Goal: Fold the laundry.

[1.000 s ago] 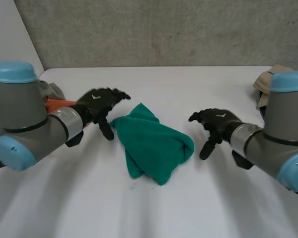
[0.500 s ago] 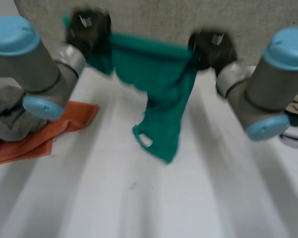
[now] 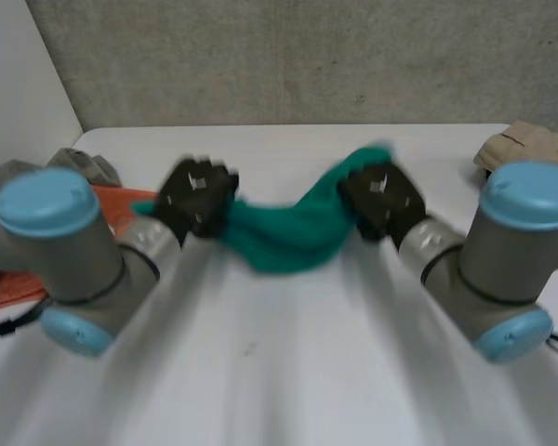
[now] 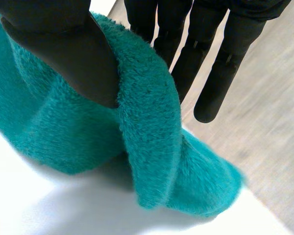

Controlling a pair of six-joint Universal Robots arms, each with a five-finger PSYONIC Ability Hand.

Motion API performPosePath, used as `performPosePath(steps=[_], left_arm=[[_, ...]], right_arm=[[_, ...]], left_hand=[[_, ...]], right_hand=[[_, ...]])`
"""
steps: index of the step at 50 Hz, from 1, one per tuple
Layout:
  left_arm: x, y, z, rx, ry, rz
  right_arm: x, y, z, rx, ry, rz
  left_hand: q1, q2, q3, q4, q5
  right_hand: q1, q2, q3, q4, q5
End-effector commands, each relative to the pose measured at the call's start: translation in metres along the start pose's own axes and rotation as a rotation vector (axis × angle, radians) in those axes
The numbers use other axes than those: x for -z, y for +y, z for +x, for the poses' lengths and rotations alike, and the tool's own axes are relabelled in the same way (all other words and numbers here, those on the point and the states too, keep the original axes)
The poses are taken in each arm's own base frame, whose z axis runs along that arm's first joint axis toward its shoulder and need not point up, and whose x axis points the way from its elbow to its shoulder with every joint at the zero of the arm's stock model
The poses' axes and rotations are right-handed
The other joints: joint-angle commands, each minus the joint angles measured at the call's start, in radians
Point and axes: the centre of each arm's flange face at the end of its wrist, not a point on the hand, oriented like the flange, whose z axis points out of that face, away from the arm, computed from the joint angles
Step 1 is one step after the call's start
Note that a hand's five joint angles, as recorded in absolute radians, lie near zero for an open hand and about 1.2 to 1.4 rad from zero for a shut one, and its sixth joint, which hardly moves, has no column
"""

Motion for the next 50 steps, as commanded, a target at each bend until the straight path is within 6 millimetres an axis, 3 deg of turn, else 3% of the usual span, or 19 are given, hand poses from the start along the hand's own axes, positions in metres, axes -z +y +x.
performPosePath(steps=[1,7,14,23,36,40,41,42,47,48,50], left_arm=[[0.019,0.017,0.013,-0.069,0.025,-0.11],[0.041,-0.005,0.0,-0.038,0.011,-0.168],[0.054,-0.008,-0.026,0.056,-0.064,-0.258],[0.047,0.023,-0.053,0.309,-0.141,-0.343],[0.041,0.05,-0.049,0.401,-0.087,-0.483],[0.036,0.056,-0.048,0.373,-0.085,-0.497],[0.033,0.054,-0.048,0.359,-0.083,-0.491],[0.033,0.051,-0.049,0.355,-0.083,-0.484],[0.038,0.009,-0.056,0.331,-0.076,-0.426],[0.045,-0.019,-0.061,0.316,-0.088,-0.371],[0.054,-0.052,-0.066,0.293,-0.105,-0.284]], right_arm=[[0.006,0.031,-0.015,0.02,-0.028,-0.132],[0.009,0.026,-0.012,0.012,-0.021,-0.126],[0.015,0.022,-0.014,0.008,-0.035,-0.117],[0.017,0.023,-0.017,0.007,-0.048,-0.118],[0.016,0.024,-0.012,0.004,-0.034,-0.121],[0.016,0.023,-0.011,0.001,-0.03,-0.12],[0.016,0.023,-0.01,-0.001,-0.027,-0.12],[0.016,0.021,-0.008,-0.004,-0.021,-0.119],[0.021,-0.01,0.01,0.012,0.022,-0.075],[0.026,-0.031,0.021,0.03,0.055,-0.046],[0.035,-0.056,0.034,0.059,0.096,-0.013]], left_hand=[[-0.345,-0.361,-0.359,-0.364,-0.368],[-0.621,-0.637,-0.636,-0.64,-0.645],[-0.613,-0.629,-0.627,-0.632,-0.636],[-0.504,-0.52,-0.519,-0.523,-0.528],[-0.413,-0.429,-0.428,-0.432,-0.437],[-0.056,-0.072,-0.071,-0.075,-0.079],[0.183,0.167,0.169,0.165,0.16],[0.284,0.268,0.27,0.265,0.261],[0.285,0.269,0.271,0.267,0.262],[0.285,0.269,0.271,0.267,0.262],[0.285,0.269,0.271,0.267,0.262]], right_hand=[[0.27,0.222,0.21,0.2,0.218],[0.27,0.222,0.21,0.2,0.218],[0.27,0.222,0.21,0.2,0.218],[0.27,0.222,0.21,0.2,0.218],[0.27,0.222,0.21,0.2,0.218],[0.27,0.222,0.21,0.2,0.218],[0.27,0.222,0.21,0.2,0.218],[0.27,0.222,0.21,0.2,0.218],[0.27,0.222,0.21,0.2,0.218],[0.27,0.222,0.21,0.2,0.218],[0.27,0.222,0.21,0.2,0.218]])
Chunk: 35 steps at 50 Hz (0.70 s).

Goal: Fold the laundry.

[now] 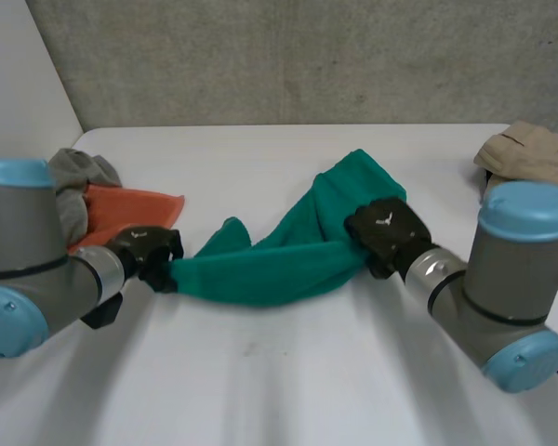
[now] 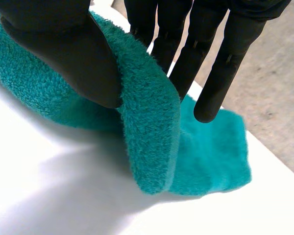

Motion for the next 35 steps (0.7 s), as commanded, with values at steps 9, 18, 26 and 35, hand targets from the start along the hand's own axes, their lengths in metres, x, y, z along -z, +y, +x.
performPosePath(steps=[9,18,26,35], left_arm=[[0.164,-0.161,0.014,-0.117,-0.143,0.595],[0.098,-0.139,0.022,-0.229,-0.112,0.384],[0.009,-0.159,0.007,-0.278,-0.188,0.545],[0.075,-0.261,0.007,-0.234,-0.263,1.199]], right_arm=[[0.085,-0.16,0.081,0.248,0.258,0.171],[0.039,-0.111,0.062,0.391,0.074,-0.092],[-0.04,-0.075,0.071,0.411,0.191,-0.052],[-0.021,-0.183,0.135,0.363,0.641,0.536]], left_hand=[[0.256,0.204,0.21,0.202,0.251],[0.256,0.204,0.21,0.202,0.251],[0.256,0.204,0.21,0.202,0.251],[0.256,0.204,0.21,0.202,0.251]], right_hand=[[0.27,0.222,0.21,0.2,0.218],[0.27,0.222,0.21,0.2,0.218],[0.27,0.222,0.21,0.2,0.218],[0.27,0.222,0.21,0.2,0.218]])
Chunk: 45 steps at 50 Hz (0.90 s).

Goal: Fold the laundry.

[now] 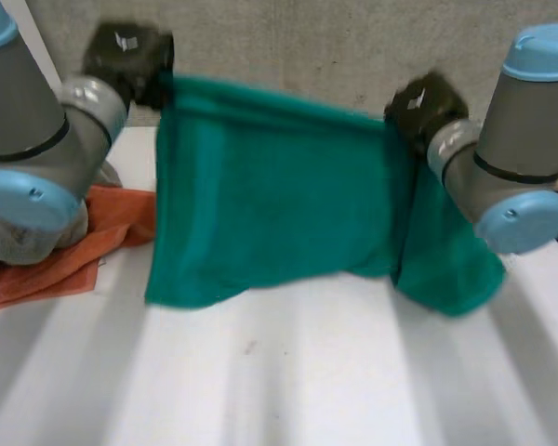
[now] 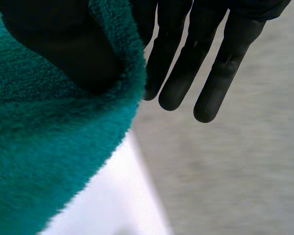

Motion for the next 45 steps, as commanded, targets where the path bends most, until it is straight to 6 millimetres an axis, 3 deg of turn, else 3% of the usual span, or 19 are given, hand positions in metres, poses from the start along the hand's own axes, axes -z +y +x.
performPosePath(steps=[1,5,8,12,16,17,23,24,29,30,31,33,35,45], left_arm=[[-0.002,-0.103,-0.03,0.053,-0.155,0.519],[0.009,-0.115,-0.034,0.052,-0.171,0.539],[0.014,-0.11,-0.035,0.053,-0.166,0.494],[0.023,-0.091,-0.037,0.058,-0.15,0.396],[0.034,-0.06,-0.027,0.07,-0.106,0.278],[0.04,-0.045,-0.021,0.074,-0.079,0.232],[0.061,0.021,0.004,0.08,0.003,0.033],[0.067,0.039,0.01,0.081,0.017,-0.019],[0.085,0.082,0.025,0.068,0.045,-0.143],[0.088,0.087,0.027,0.065,0.048,-0.157],[0.093,0.094,0.03,0.059,0.055,-0.181],[0.099,0.097,0.032,0.052,0.065,-0.198],[0.107,0.1,0.034,0.047,0.075,-0.217],[0.142,0.091,0.038,0.029,0.144,-0.242]], right_arm=[[0.009,-0.076,0.094,-0.086,0.44,0.476],[0.03,-0.095,0.107,-0.089,0.464,0.623],[0.037,-0.093,0.108,-0.087,0.438,0.607],[0.044,-0.074,0.091,-0.109,0.333,0.483],[0.05,-0.043,0.061,-0.148,0.177,0.318],[0.055,-0.029,0.045,-0.17,0.106,0.25],[0.062,0.016,-0.013,-0.227,-0.088,0.117],[0.063,0.029,-0.032,-0.236,-0.138,0.086],[0.067,0.06,-0.076,-0.257,-0.252,-0.018],[0.068,0.063,-0.08,-0.259,-0.265,-0.038],[0.07,0.07,-0.085,-0.262,-0.282,-0.08],[0.073,0.073,-0.086,-0.268,-0.293,-0.111],[0.074,0.072,-0.078,-0.276,-0.288,-0.13],[0.06,0.061,-0.017,-0.201,-0.256,-0.099]], left_hand=[[0.256,0.2,0.205,0.197,0.251],[0.256,0.2,0.205,0.197,0.251],[0.256,0.2,0.205,0.197,0.251],[0.256,0.2,0.205,0.197,0.251],[0.256,0.2,0.205,0.197,0.251],[0.256,0.2,0.205,0.197,0.251],[0.256,0.2,0.205,0.197,0.251],[0.256,0.2,0.205,0.197,0.251],[0.256,0.2,0.205,0.197,0.251],[0.256,0.2,0.205,0.197,0.251],[0.256,0.2,0.205,0.197,0.251],[0.256,0.2,0.205,0.197,0.251],[0.256,0.2,0.205,0.197,0.251],[0.256,0.2,0.205,0.197,0.251]], right_hand=[[0.27,0.222,0.207,0.199,0.199],[0.27,0.222,0.207,0.199,0.199],[0.27,0.222,0.207,0.199,0.199],[0.27,0.222,0.207,0.199,0.199],[0.27,0.222,0.207,0.199,0.199],[0.27,0.222,0.207,0.199,0.199],[0.27,0.222,0.207,0.199,0.199],[0.27,0.222,0.207,0.199,0.199],[0.27,0.222,0.207,0.199,0.199],[0.223,0.176,0.16,0.153,0.152],[-0.169,-0.217,-0.233,-0.24,-0.241],[-0.6,-0.648,-0.663,-0.671,-0.671],[-0.862,-0.91,-0.925,-0.933,-0.933],[-0.922,-0.97,-0.985,-0.993,-0.993]])
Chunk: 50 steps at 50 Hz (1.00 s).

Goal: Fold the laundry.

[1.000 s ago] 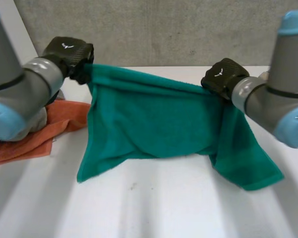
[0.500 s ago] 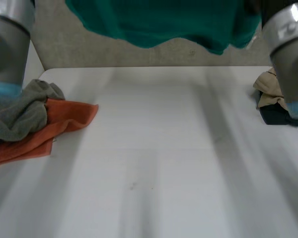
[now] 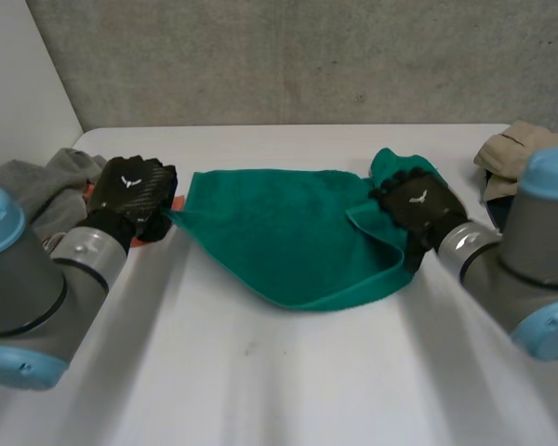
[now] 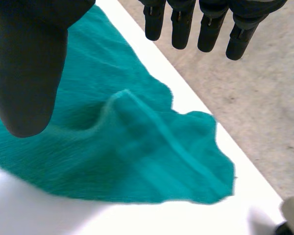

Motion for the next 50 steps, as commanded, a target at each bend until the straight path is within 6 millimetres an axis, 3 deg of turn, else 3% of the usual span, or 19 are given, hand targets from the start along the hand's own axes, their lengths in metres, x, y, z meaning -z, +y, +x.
performPosePath(steps=[1,5,10,25,31,33,34,35,40,46,48,50], left_arm=[[0.027,0.001,0.004,-0.025,0.057,-0.025],[0.035,0.002,0.003,-0.041,0.079,-0.034],[0.038,0.001,0.0,-0.041,0.089,-0.03],[0.037,-0.006,-0.004,-0.04,0.07,-0.009],[0.037,-0.01,-0.011,-0.028,0.048,-0.003],[0.038,-0.012,-0.011,-0.027,0.045,0.002],[0.038,-0.013,-0.012,-0.026,0.042,0.004],[0.038,-0.015,-0.013,-0.021,0.039,0.009],[0.037,-0.022,-0.02,-0.009,0.019,0.025],[0.035,-0.033,-0.039,-0.003,-0.039,0.039],[0.036,-0.035,-0.047,0.002,-0.057,0.027],[0.037,-0.035,-0.049,0.002,-0.058,0.009]], right_arm=[[0.001,-0.022,0.044,0.124,0.011,0.022],[-0.008,-0.022,0.052,0.272,-0.021,0.047],[-0.03,-0.014,0.041,0.41,-0.119,0.118],[-0.11,0.051,0.005,0.642,-0.207,0.158],[-0.126,0.066,-0.004,0.648,-0.214,0.165],[-0.128,0.064,-0.004,0.653,-0.208,0.183],[-0.128,0.062,-0.003,0.656,-0.203,0.193],[-0.13,0.056,0.0,0.661,-0.18,0.214],[-0.122,0.042,0.009,0.58,-0.155,0.209],[-0.091,0.022,0.055,0.438,-0.076,0.156],[-0.072,0.021,0.076,0.389,-0.031,0.098],[-0.058,0.023,0.084,0.37,-0.018,0.041]], left_hand=[[0.254,0.198,0.203,0.197,0.226],[0.254,0.198,0.203,0.197,0.226],[0.254,0.198,0.203,0.197,0.226],[0.254,0.198,0.203,0.197,0.226],[0.254,0.198,0.203,0.197,0.226],[0.254,0.198,0.203,0.197,0.226],[0.254,0.198,0.203,0.197,0.226],[0.254,0.198,0.203,0.197,0.226],[0.254,0.198,0.203,0.197,0.226],[0.254,0.198,0.203,0.197,0.226],[0.254,0.198,0.203,0.197,0.226],[0.254,0.198,0.203,0.197,0.226]], right_hand=[[-0.02,-0.005,-0.004,-0.007,-0.008],[0.018,0.033,0.034,0.031,0.03],[0.024,0.039,0.04,0.037,0.036],[0.048,0.062,0.064,0.061,0.059],[0.124,0.138,0.14,0.137,0.135],[0.352,0.366,0.368,0.365,0.363],[0.586,0.6,0.602,0.599,0.597],[1.155,1.17,1.171,1.168,1.167],[1.161,1.176,1.177,1.174,1.172],[1.161,1.176,1.177,1.174,1.172],[1.161,1.176,1.177,1.174,1.172],[1.161,1.176,1.177,1.174,1.172]])
